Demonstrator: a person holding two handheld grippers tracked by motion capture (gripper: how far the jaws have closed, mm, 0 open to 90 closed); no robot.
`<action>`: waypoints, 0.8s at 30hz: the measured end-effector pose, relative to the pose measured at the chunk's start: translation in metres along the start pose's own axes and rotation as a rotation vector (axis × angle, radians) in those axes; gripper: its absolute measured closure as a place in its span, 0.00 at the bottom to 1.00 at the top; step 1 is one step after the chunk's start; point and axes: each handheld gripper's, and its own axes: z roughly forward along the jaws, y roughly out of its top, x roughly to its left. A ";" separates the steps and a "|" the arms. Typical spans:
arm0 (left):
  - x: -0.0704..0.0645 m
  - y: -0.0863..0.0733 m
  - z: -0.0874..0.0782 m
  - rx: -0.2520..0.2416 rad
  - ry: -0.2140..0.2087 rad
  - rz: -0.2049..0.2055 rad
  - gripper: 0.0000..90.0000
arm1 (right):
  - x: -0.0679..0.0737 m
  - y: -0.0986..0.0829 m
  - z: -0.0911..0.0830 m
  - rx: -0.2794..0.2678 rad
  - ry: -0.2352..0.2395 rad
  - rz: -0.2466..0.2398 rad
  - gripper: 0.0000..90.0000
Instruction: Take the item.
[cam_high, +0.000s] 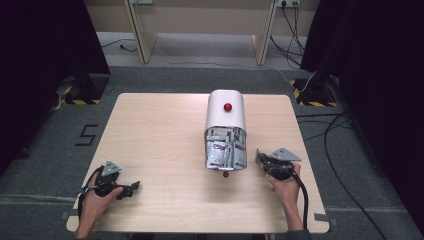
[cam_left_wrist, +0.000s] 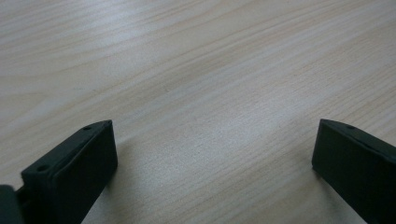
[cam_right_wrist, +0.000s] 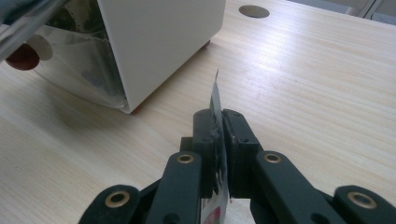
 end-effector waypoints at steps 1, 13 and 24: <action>0.000 0.000 0.000 0.000 0.000 0.000 0.00 | 0.000 0.000 0.000 0.000 0.000 0.000 0.94; 0.000 0.000 0.000 0.000 0.000 0.000 0.00 | -0.010 -0.001 -0.003 0.005 -0.053 0.017 0.87; 0.000 0.000 0.000 0.000 0.000 0.000 0.00 | -0.020 -0.006 -0.003 0.042 -0.108 0.027 0.79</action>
